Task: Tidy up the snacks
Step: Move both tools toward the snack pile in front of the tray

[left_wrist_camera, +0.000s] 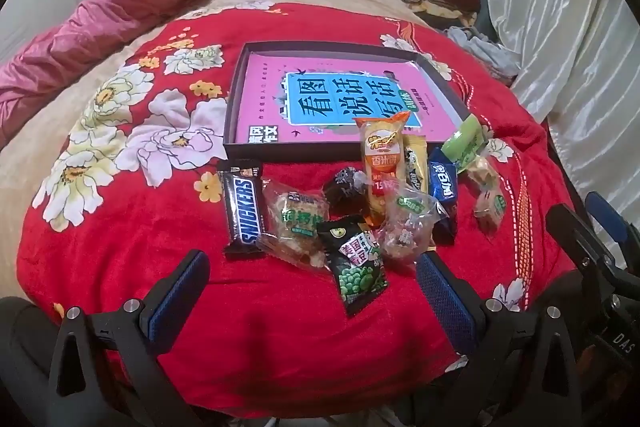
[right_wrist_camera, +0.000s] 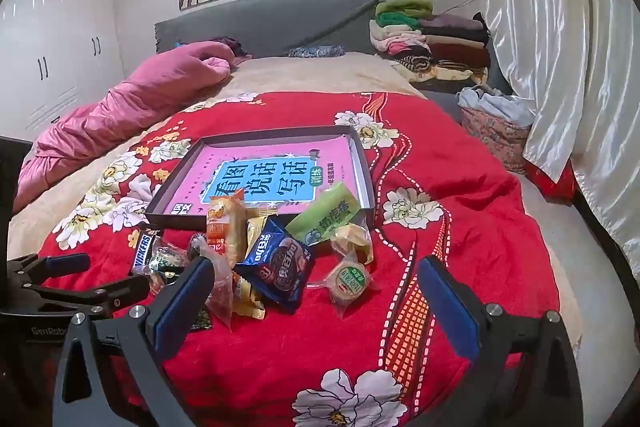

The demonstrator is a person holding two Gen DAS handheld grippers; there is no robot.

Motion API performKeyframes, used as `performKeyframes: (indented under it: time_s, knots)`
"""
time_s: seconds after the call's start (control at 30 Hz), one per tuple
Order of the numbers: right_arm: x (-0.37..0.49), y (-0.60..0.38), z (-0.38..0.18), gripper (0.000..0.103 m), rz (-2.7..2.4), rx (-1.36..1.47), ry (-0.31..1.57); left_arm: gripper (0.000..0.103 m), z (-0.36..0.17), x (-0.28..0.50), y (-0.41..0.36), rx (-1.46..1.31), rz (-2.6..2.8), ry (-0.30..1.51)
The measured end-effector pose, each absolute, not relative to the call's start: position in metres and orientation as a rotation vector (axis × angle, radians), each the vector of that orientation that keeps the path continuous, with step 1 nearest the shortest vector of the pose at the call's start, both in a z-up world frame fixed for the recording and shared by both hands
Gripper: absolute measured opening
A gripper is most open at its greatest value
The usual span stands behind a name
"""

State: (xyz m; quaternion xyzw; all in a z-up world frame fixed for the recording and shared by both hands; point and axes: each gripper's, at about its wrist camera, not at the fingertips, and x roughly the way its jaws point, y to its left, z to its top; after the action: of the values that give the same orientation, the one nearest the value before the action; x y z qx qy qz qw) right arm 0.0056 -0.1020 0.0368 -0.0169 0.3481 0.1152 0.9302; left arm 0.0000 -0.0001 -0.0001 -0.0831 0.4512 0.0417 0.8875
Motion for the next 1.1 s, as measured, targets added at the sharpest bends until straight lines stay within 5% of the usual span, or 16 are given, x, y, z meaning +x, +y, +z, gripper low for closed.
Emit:
performKeyframes:
  time_s: [1.1]
  knots:
    - [0.0062, -0.1035, 0.0369, 0.102, 0.230, -0.031, 0.713, 0.103, -0.0077, 0.0023, 0.0001, -0.191, 0.055, 1.010]
